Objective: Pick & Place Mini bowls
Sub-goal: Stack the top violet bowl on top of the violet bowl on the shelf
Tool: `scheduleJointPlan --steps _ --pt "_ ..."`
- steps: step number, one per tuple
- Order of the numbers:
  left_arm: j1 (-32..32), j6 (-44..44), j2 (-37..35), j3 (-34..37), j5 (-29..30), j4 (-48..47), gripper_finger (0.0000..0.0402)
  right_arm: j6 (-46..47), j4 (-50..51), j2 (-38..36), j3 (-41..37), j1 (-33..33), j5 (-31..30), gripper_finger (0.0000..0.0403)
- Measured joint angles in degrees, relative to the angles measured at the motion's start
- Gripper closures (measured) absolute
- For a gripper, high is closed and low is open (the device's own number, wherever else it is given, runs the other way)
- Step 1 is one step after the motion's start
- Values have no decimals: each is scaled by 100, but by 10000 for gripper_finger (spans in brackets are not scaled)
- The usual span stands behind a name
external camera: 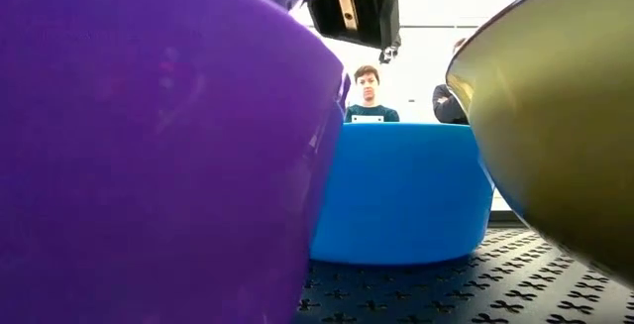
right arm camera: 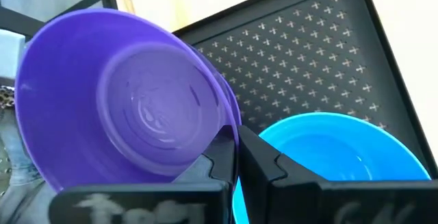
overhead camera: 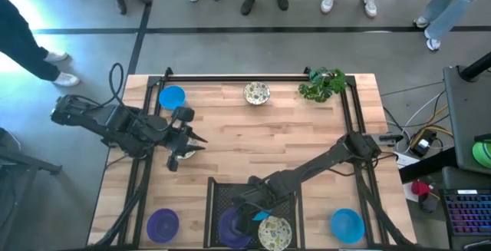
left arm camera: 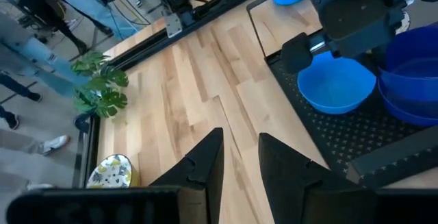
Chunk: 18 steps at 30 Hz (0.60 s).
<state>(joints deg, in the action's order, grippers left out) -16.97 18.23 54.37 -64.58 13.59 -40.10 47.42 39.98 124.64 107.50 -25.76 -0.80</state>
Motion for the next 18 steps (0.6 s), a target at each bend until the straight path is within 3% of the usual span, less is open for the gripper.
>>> scheduleJointPlan --steps 18 --pt "1 -6 2 0 -3 -3 305 227 -315 179 -284 -22 368 394"
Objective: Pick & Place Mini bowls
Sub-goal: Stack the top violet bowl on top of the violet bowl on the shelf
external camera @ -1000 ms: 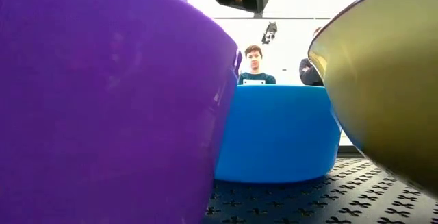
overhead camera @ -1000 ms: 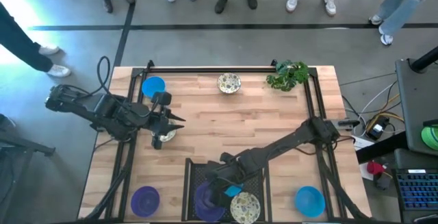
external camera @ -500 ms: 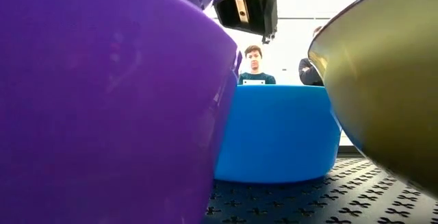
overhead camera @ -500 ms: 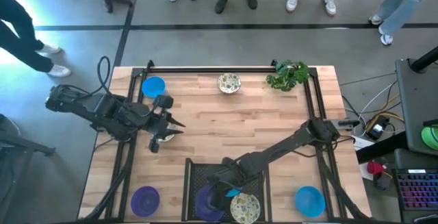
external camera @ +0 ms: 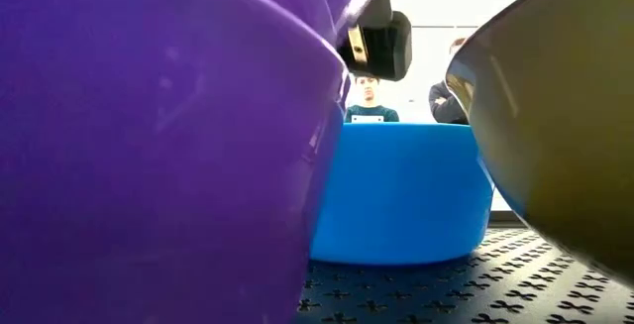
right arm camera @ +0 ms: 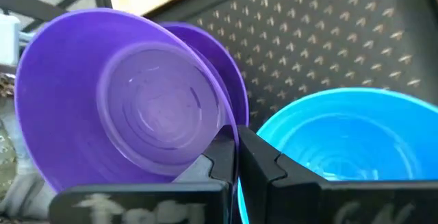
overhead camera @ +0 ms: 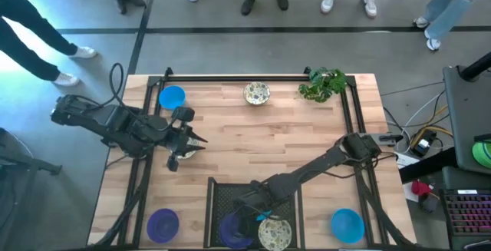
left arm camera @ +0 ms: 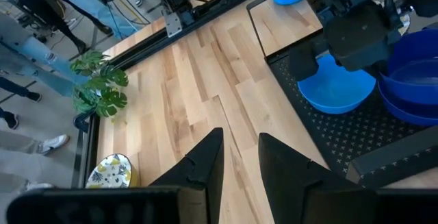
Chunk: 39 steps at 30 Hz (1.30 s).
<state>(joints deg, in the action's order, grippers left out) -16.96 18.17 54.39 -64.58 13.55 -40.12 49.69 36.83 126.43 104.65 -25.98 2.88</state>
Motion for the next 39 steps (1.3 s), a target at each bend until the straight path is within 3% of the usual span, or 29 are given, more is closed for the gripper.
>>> scheduleJointPlan --steps 17,27,39 --pt "1 4 0 2 -22 -149 305 73 30 129 5 9 152 394" --pt "1 -23 0 7 -854 -303 305 93 27 129 5 11 151 392" --pt "1 -22 0 9 -878 -307 305 111 25 129 7 11 61 315"
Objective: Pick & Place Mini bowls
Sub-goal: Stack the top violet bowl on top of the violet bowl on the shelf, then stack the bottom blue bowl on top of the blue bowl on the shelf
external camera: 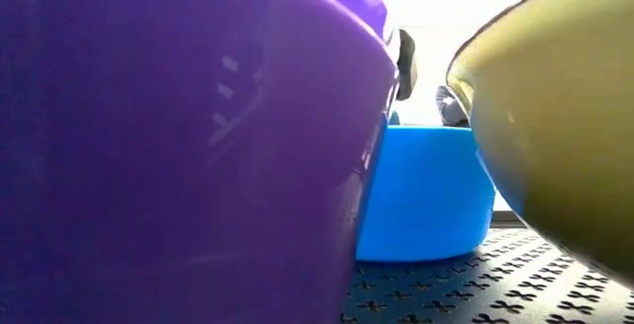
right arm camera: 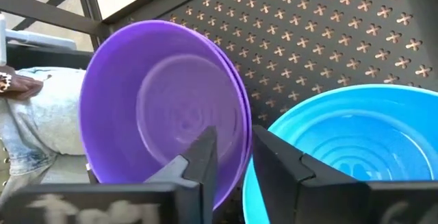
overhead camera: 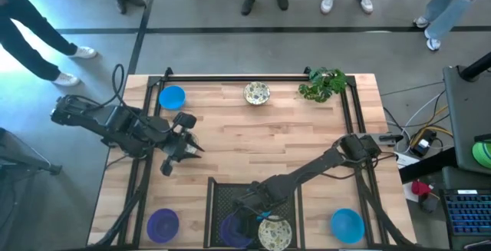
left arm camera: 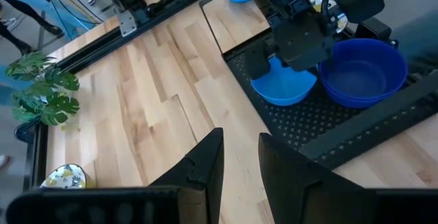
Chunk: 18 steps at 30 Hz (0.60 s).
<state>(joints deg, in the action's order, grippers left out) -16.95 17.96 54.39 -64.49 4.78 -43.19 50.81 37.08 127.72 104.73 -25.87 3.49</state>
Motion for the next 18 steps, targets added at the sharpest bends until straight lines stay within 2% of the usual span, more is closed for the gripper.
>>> scheduleJointPlan --steps 9,18 --pt "0 0 0 0 0 -31 305 -77 0 -200 0 0 0 279" --pt "0 0 1 0 93 -20 305 -323 109 -668 5 92 -52 289"
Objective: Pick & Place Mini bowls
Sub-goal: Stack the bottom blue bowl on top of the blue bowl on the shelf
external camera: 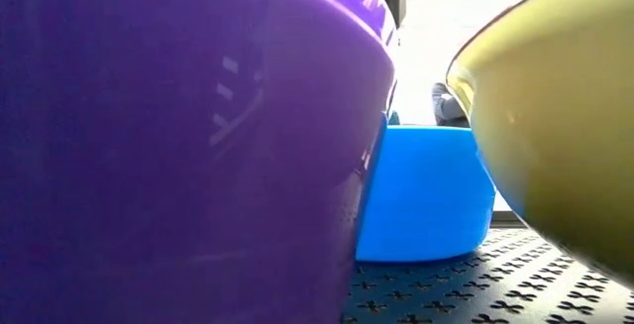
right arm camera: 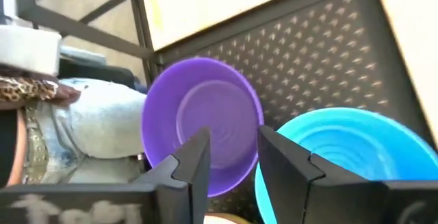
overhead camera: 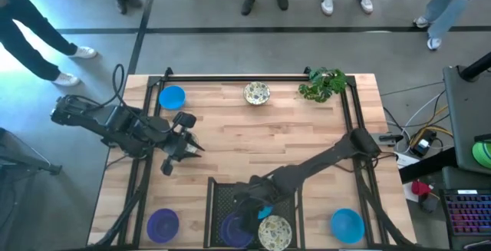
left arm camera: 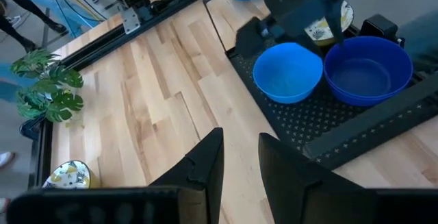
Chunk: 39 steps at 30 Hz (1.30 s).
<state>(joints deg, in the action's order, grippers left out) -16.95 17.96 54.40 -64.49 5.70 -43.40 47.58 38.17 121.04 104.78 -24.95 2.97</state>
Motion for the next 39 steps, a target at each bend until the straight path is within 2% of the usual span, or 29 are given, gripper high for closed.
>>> scheduleJointPlan --steps 5,11,21,32,39 --pt "0 -16 -8 0 48 2 305 -147 261 -279 2 145 -72 302" --pt "0 -158 -42 0 355 -18 305 -479 739 -649 2 344 -554 317" --pt "0 -216 -78 2 441 -65 305 -502 1972 -1292 2 636 -1668 338" --pt "0 -157 -78 2 493 -81 305 175 3283 -1483 2 608 -1706 391" --pt "-1 -150 -78 2 493 -80 305 910 4187 -1590 2 465 -1627 394"
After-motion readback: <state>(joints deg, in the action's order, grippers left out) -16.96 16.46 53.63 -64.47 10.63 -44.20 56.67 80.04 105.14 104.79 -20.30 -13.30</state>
